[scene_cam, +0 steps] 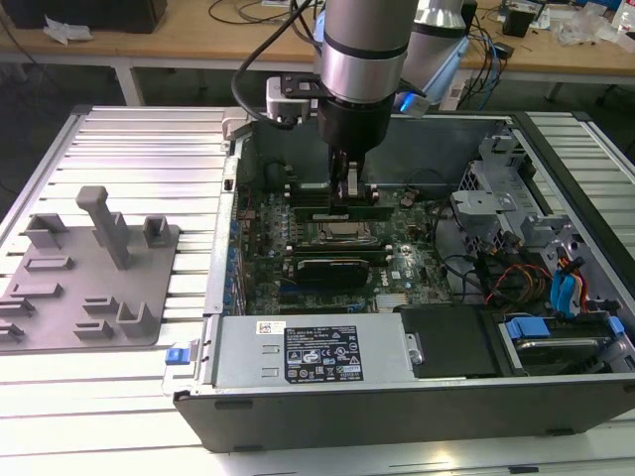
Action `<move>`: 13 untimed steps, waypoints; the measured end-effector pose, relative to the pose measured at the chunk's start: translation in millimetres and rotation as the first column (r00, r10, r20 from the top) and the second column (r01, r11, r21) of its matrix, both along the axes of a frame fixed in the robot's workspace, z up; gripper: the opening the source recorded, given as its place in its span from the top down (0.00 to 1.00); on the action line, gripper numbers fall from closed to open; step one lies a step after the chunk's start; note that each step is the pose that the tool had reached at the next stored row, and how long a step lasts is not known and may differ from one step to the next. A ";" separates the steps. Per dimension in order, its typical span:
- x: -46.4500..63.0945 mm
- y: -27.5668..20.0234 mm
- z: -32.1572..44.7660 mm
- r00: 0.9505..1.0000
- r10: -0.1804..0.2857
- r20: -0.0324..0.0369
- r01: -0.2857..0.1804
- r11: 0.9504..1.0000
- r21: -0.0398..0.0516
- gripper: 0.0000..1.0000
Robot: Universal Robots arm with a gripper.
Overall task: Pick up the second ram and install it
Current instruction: 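Insert the second ram into the second slot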
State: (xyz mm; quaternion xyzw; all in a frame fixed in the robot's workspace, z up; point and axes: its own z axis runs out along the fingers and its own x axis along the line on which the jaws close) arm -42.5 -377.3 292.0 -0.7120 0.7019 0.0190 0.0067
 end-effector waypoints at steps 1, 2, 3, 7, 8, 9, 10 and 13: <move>0.0 0.1 -0.2 1.000 0.000 0.000 0.000 1.000 -0.001 0.91; 0.0 0.2 -0.4 1.000 0.000 0.000 0.000 1.000 -0.003 0.91; 0.0 0.3 -0.7 1.000 0.000 0.000 0.000 1.000 -0.005 0.91; 0.0 0.5 -1.6 1.000 0.000 0.000 0.000 1.000 -0.009 0.91; 0.0 0.5 -1.9 1.000 0.000 0.000 0.000 1.000 -0.010 0.91; -0.1 0.6 -2.1 1.000 0.000 0.000 0.000 1.000 -0.011 0.91; -0.1 0.5 -2.2 1.000 0.000 0.000 0.000 1.000 -0.011 0.91; -0.1 0.5 -3.6 1.000 0.000 0.000 0.000 1.000 -0.013 0.91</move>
